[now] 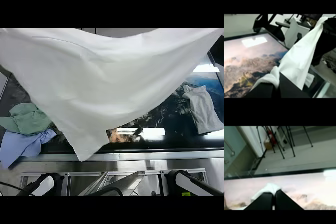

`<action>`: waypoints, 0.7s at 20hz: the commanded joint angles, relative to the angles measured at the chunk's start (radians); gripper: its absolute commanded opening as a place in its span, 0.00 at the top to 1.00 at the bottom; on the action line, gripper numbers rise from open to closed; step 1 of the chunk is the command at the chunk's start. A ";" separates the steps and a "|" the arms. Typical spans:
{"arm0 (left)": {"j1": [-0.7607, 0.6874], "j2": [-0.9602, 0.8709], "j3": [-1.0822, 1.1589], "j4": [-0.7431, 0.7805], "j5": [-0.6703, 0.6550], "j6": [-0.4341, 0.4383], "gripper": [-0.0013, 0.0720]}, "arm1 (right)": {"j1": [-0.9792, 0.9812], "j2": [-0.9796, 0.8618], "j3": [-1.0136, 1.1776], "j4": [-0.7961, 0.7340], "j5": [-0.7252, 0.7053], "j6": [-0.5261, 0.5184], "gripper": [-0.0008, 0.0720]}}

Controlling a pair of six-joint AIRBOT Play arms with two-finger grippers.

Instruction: Fold the shirts.

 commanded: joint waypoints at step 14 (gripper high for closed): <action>0.268 0.192 0.088 -0.252 -0.044 -0.094 0.96 | -0.221 0.246 0.003 -0.220 -0.045 0.047 0.97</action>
